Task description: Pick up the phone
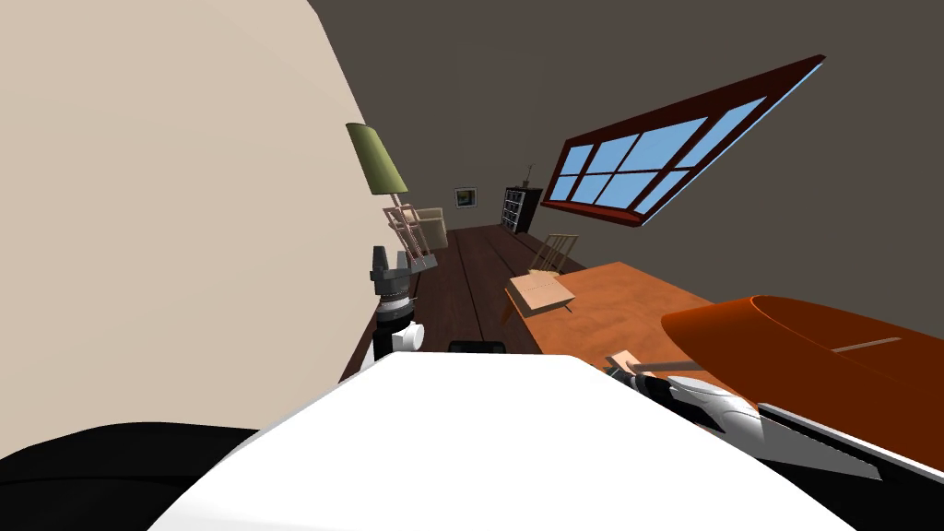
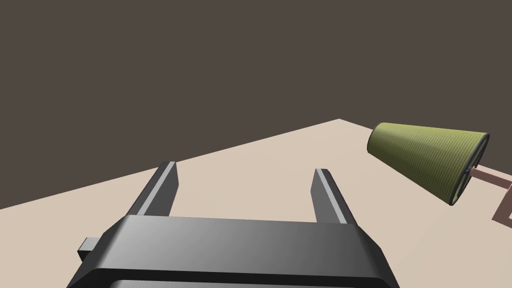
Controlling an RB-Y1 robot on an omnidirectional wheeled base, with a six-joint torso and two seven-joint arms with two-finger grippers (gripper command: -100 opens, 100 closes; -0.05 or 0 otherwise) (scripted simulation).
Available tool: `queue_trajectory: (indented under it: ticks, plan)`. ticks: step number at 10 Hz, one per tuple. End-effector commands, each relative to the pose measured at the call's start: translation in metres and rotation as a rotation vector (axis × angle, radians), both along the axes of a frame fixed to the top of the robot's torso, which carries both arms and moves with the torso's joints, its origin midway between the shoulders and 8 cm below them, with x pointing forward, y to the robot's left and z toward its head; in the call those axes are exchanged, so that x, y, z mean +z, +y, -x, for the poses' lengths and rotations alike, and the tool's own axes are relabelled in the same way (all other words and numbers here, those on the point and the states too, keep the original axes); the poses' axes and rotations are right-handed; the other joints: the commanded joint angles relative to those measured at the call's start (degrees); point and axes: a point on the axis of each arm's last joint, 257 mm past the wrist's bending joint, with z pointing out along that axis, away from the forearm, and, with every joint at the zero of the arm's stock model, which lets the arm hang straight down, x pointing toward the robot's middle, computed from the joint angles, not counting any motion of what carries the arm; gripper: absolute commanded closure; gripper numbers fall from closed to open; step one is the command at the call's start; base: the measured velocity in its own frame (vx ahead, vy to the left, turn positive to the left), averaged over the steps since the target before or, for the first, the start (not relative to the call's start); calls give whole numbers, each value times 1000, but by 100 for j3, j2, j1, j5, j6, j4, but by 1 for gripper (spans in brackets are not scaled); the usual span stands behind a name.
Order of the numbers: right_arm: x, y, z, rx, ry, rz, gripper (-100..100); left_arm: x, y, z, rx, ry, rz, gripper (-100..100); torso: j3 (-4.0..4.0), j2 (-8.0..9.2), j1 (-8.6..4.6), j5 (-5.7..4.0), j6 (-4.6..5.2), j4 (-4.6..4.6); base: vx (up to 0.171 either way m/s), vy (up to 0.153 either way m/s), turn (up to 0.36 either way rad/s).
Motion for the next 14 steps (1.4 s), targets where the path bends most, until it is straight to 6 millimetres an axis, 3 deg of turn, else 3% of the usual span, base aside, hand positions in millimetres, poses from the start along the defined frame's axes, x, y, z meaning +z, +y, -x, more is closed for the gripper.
queue_trajectory:
  ticks: [1, 6, 12, 13, 14]
  plan:
    - [-3, 1, 0, 1, 0, 13, -100, 0, 0, 0, 0, 0, 0, 0, 0, 0, 0, 0, 0, 0, 17, -44, -10]
    - [-12, 20, -2, 13, -6, 9, -100, 0, 0, 0, 0, 0, 0, 0, -4, -6, -11, -3, 0, -2, 17, -37, -5]
    - [-24, 50, 9, 5, 6, 2, -100, 0, 0, 0, 0, 0, 0, 0, -3, -6, -10, -7, -2, -1, 15, -38, -7]
    - [-22, 47, 8, 8, 5, 2, -100, 0, 0, 0, 0, 0, 0, 0, -4, -7, -12, -12, -3, -1, 5, -12, -1]
    - [-22, 48, 8, 7, 5, 2, 100, 0, 0, 0, 0, 0, 0, 0, -3, -6, -12, -14, -4, 0, 0, 0, 0]
